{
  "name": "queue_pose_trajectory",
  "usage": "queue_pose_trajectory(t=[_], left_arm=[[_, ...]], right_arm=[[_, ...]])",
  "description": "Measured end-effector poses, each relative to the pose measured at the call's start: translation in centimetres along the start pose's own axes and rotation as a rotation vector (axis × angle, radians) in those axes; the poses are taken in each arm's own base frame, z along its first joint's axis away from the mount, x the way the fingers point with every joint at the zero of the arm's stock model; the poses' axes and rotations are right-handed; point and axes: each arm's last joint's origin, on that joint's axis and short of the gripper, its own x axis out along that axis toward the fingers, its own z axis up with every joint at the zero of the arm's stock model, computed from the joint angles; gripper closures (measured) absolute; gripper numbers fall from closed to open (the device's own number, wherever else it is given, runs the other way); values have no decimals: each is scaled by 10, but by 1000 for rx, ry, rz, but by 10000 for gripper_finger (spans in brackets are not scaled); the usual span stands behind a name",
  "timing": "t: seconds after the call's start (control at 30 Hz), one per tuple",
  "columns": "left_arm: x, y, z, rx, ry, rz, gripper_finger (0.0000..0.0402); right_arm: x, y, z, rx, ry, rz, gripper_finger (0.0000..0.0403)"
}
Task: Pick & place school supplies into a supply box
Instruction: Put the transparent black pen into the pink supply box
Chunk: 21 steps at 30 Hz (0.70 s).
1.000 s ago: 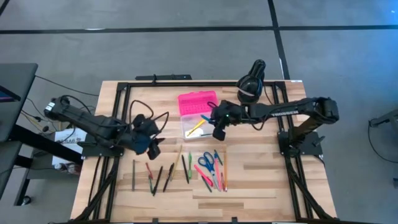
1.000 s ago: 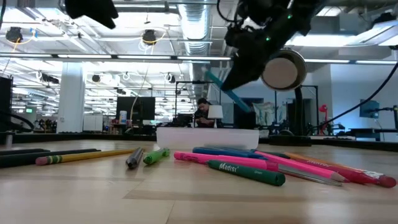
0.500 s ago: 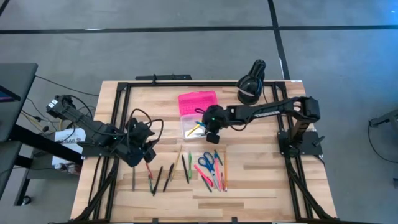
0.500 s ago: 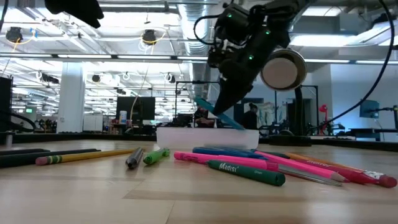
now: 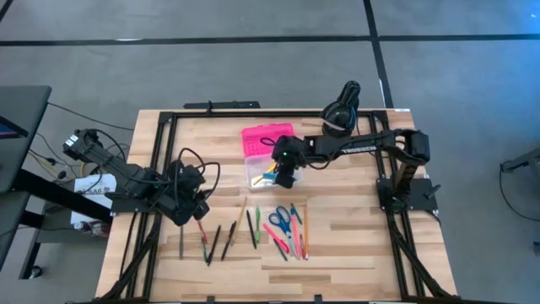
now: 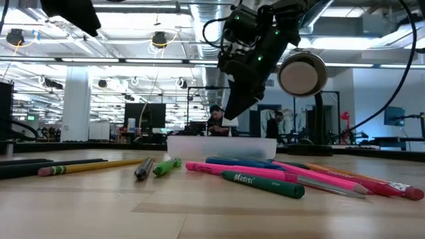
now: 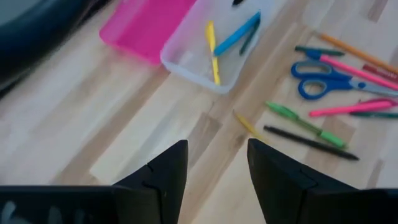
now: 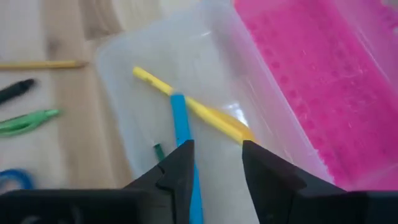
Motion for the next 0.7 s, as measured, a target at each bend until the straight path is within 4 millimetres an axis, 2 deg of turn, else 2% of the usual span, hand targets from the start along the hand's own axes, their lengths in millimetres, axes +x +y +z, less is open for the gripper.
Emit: queue_pose_trajectory(t=[0.1, 0.23, 0.4, 0.7], left_arm=[[0, -1, -3, 12, 96, -37, 239], [0, -5, -13, 119, 243, -82, 239], [-1, -15, -23, 193, 275, -98, 239], [1, -24, -43, 105, 345, -27, 239]], right_arm=[[-16, 13, 4, -27, -45, 32, 267], [-39, 29, 5, -65, -84, 62, 268], [-69, 48, 3, -53, -127, 81, 276], [-109, 78, -13, -19, -131, 47, 280]])
